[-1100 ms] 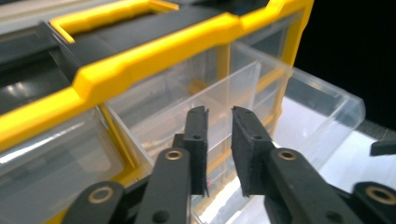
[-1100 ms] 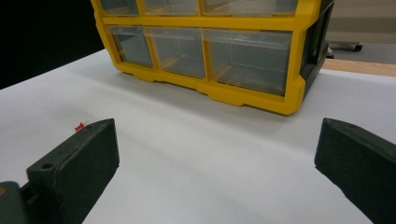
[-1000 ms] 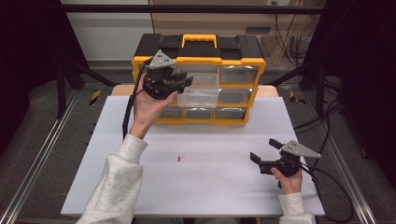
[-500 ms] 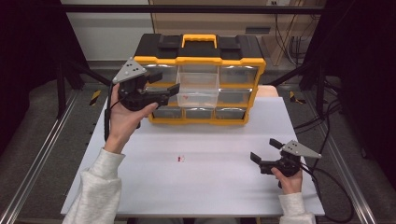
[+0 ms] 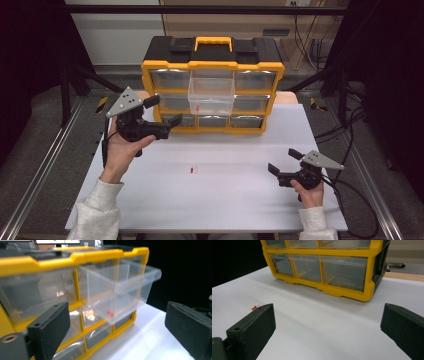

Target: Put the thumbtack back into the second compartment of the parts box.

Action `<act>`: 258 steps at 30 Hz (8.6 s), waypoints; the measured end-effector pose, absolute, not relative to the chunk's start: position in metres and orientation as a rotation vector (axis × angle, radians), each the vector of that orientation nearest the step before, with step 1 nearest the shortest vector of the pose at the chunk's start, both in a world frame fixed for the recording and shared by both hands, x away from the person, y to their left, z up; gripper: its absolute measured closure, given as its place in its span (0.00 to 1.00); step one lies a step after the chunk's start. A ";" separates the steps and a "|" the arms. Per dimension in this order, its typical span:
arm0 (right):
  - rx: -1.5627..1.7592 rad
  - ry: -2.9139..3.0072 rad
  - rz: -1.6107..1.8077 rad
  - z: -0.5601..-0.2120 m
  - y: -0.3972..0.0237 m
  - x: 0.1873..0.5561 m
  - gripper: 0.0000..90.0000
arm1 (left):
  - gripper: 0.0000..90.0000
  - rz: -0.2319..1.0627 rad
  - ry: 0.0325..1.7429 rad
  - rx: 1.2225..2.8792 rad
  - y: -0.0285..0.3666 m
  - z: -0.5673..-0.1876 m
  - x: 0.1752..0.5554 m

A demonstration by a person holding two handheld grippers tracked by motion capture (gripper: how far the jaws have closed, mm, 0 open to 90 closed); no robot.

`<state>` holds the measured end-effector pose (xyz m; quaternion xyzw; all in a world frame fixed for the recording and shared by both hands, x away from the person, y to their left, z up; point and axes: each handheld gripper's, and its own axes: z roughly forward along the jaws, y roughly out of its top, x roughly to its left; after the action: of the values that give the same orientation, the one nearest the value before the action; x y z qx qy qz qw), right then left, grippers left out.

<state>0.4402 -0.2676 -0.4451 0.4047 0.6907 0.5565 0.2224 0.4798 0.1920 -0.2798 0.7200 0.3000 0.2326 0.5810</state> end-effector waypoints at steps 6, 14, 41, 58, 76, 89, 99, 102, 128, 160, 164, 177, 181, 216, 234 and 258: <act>1.115 1.905 1.539 -0.445 -0.268 0.440 0.00 | 0.02 0.516 0.728 1.684 0.196 -0.307 0.477; 1.115 1.905 1.538 -0.445 -0.268 0.440 0.00 | 0.01 0.483 0.762 1.696 0.201 -0.343 0.473; 1.108 1.907 1.534 -0.445 -0.267 0.440 0.00 | 0.03 0.435 0.852 1.871 0.176 -0.421 0.475; 1.110 1.912 1.535 -0.445 -0.266 0.440 0.00 | 0.06 0.384 0.967 2.018 0.159 -0.460 0.482; 1.113 1.912 1.532 -0.445 -0.267 0.440 0.00 | 0.39 0.370 1.030 2.050 0.148 -0.476 0.479; 1.118 1.909 1.531 -0.445 -0.267 0.440 0.00 | 0.64 0.348 1.036 2.088 0.141 -0.480 0.477; 1.118 1.907 1.533 -0.444 -0.268 0.440 0.00 | 0.79 0.368 1.037 2.104 0.137 -0.483 0.476; 1.119 1.907 1.533 -0.444 -0.268 0.440 0.00 | 0.82 0.389 1.030 2.117 0.136 -0.483 0.476; 1.119 1.907 1.536 -0.444 -0.268 0.440 0.00 | 0.94 0.382 1.020 2.085 0.146 -0.471 0.477; 1.112 1.907 1.524 -0.444 -0.267 0.440 0.00 | 0.94 0.399 0.959 1.943 0.175 -0.391 0.459; 1.116 1.905 1.523 -0.444 -0.267 0.440 0.00 | 0.94 0.411 0.936 1.917 0.177 -0.377 0.455; 1.116 1.904 1.524 -0.444 -0.268 0.439 0.00 | 0.94 0.429 0.883 1.869 0.179 -0.338 0.451; 1.112 1.906 1.521 -0.444 -0.268 0.440 0.00 | 0.94 0.445 0.868 1.848 0.182 -0.323 0.451; 1.113 1.901 1.526 -0.444 -0.268 0.439 0.00 | 0.94 0.559 0.769 1.790 0.152 -0.214 0.475; 1.113 1.893 1.534 -0.443 -0.269 0.439 0.00 | 0.94 0.568 0.760 1.863 0.110 -0.210 0.518; 1.113 1.893 1.538 -0.443 -0.269 0.439 0.00 | 0.87 0.579 0.810 1.928 0.098 -0.230 0.548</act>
<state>0.4388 -0.2693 -0.4426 0.4041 0.6875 0.5586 0.2281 0.5481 0.0980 -0.2300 0.7856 0.3302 0.2359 0.4671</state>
